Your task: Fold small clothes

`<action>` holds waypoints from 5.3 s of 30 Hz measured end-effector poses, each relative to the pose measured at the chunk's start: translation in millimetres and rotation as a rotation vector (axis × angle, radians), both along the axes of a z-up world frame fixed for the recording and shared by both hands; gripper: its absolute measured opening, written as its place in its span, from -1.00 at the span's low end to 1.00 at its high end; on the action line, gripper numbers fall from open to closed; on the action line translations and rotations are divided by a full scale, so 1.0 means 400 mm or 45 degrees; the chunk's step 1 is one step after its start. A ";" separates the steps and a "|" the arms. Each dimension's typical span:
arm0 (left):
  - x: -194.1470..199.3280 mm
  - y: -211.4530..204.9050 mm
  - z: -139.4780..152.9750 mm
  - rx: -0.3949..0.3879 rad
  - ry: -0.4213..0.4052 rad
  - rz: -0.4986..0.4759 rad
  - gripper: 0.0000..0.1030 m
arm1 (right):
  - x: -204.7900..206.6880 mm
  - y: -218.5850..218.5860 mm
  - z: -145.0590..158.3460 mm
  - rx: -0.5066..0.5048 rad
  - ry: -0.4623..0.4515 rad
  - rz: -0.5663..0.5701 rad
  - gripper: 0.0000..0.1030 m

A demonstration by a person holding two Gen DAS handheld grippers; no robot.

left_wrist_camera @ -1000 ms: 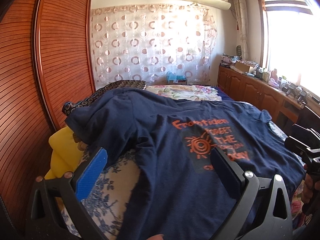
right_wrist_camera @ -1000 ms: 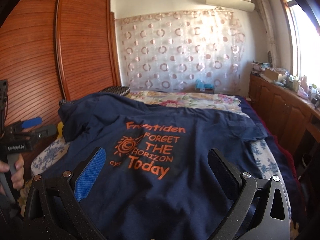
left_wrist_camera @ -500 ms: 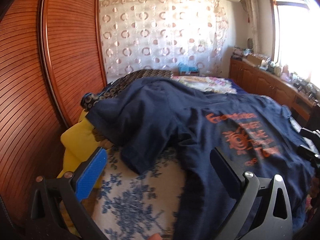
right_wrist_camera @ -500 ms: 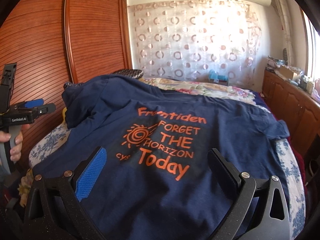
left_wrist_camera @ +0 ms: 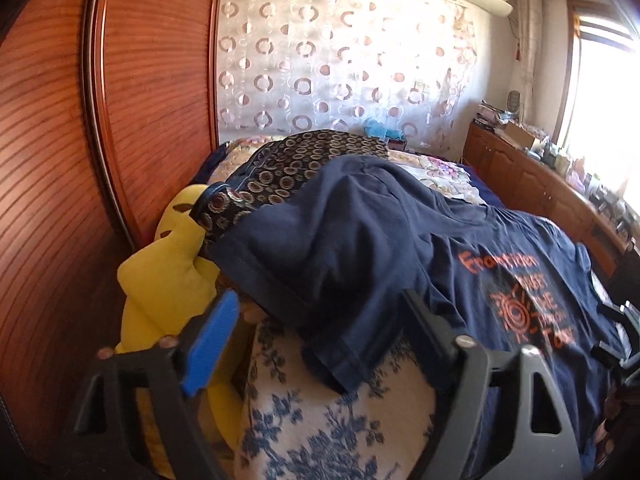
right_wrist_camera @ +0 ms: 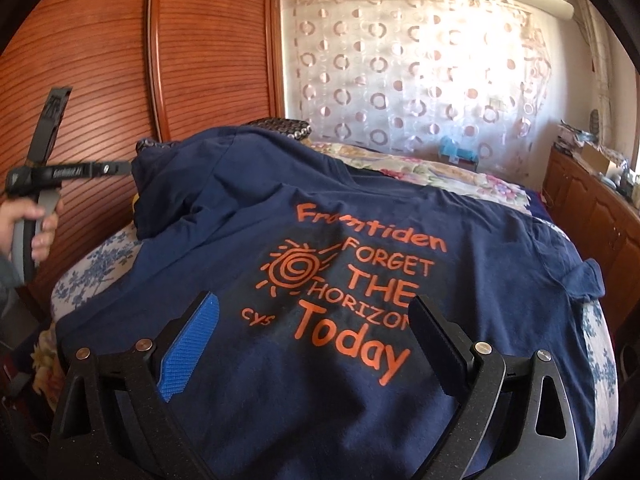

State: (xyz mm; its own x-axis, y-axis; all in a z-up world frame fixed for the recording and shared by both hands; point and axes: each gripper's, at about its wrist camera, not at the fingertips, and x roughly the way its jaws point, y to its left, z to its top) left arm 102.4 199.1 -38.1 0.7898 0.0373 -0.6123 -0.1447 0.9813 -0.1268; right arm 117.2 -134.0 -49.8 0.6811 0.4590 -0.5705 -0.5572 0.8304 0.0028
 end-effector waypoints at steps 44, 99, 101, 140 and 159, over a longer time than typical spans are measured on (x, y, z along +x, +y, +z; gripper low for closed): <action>0.031 -0.108 0.079 0.012 -0.081 -0.248 -0.98 | 0.026 0.019 -0.049 -0.018 0.087 -0.010 0.88; 0.067 -0.233 -0.148 0.073 0.271 -0.380 0.13 | 0.044 0.036 -0.049 -0.034 0.133 0.048 0.87; 0.073 -0.233 -0.147 0.077 0.272 -0.378 0.14 | 0.051 0.052 -0.033 -0.035 0.133 0.071 0.87; 0.016 -0.201 -0.009 -0.046 0.065 -0.269 0.15 | 0.323 0.182 0.026 -0.002 0.150 0.120 -0.84; 0.069 -0.290 -0.104 0.061 0.209 -0.295 0.15 | 0.451 0.080 -0.030 0.016 0.332 -0.079 -0.07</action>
State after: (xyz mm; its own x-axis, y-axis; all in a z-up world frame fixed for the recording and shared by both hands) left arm 129.9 83.2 -79.8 0.6710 -0.1005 -0.7347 0.0691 0.9949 -0.0731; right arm 297.5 -102.1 -61.8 0.5388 0.4290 -0.7250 -0.4844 0.8619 0.1501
